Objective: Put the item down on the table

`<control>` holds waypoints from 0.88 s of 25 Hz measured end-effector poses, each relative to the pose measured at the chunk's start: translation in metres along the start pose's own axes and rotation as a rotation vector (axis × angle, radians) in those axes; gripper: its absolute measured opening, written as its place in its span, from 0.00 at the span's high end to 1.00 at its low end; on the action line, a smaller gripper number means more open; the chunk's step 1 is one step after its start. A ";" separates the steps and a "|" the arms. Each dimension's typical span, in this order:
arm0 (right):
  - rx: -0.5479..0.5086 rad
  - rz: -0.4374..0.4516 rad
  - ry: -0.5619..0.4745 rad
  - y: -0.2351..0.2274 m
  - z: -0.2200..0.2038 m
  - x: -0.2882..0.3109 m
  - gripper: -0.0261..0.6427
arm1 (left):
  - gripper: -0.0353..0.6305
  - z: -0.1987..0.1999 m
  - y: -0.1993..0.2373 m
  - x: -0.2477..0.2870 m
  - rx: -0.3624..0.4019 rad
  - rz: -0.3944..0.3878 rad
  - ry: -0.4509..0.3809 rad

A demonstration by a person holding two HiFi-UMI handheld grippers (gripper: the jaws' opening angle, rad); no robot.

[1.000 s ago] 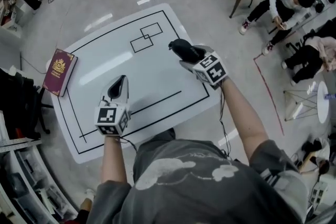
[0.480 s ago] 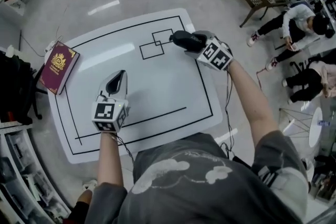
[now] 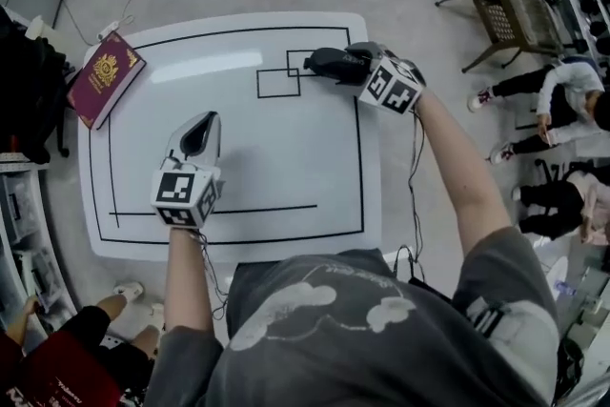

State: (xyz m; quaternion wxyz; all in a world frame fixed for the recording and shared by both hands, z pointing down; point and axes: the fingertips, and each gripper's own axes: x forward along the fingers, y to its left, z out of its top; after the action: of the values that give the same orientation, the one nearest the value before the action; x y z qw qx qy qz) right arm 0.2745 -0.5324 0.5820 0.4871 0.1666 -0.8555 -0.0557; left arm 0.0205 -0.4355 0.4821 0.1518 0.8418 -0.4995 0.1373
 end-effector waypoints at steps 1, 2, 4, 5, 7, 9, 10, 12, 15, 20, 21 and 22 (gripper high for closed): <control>-0.026 0.011 0.003 -0.001 -0.001 0.003 0.48 | 0.94 0.000 -0.001 0.001 -0.004 0.015 0.000; -0.052 0.020 0.007 -0.002 -0.002 0.007 0.48 | 0.94 -0.001 -0.002 0.002 -0.004 0.028 0.000; -0.090 0.041 0.010 -0.002 -0.006 0.012 0.48 | 0.94 -0.002 -0.005 0.004 -0.003 0.051 0.005; -0.098 0.049 0.007 -0.003 -0.007 0.015 0.48 | 0.94 -0.003 -0.007 0.005 -0.003 0.059 0.008; -0.097 0.058 -0.006 -0.004 -0.006 0.018 0.48 | 0.94 -0.005 -0.010 0.006 -0.001 0.071 0.014; -0.093 0.066 -0.015 -0.005 -0.005 0.020 0.47 | 0.94 -0.007 -0.014 0.008 -0.001 0.078 0.021; -0.096 0.071 -0.017 -0.005 -0.005 0.021 0.47 | 0.94 -0.007 -0.016 0.009 -0.001 0.079 0.023; -0.104 0.077 -0.019 -0.005 -0.004 0.022 0.47 | 0.94 -0.006 -0.020 0.010 0.004 0.080 0.027; -0.107 0.075 -0.019 -0.005 -0.004 0.021 0.47 | 0.94 -0.006 -0.023 0.011 0.012 0.078 0.025; -0.085 0.086 -0.011 -0.003 -0.005 0.019 0.45 | 0.94 -0.004 -0.031 0.008 0.022 0.070 0.027; -0.076 0.090 -0.011 -0.002 -0.006 0.017 0.43 | 0.94 -0.004 -0.032 0.007 0.024 0.070 0.027; -0.066 0.094 -0.012 -0.001 -0.006 0.016 0.42 | 0.94 -0.003 -0.033 0.005 0.025 0.072 0.028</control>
State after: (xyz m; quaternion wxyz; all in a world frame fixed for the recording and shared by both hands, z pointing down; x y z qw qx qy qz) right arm 0.2724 -0.5386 0.5978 0.4894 0.1100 -0.8629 -0.0621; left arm 0.0520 -0.4233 0.4829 0.1431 0.8232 -0.5254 0.1606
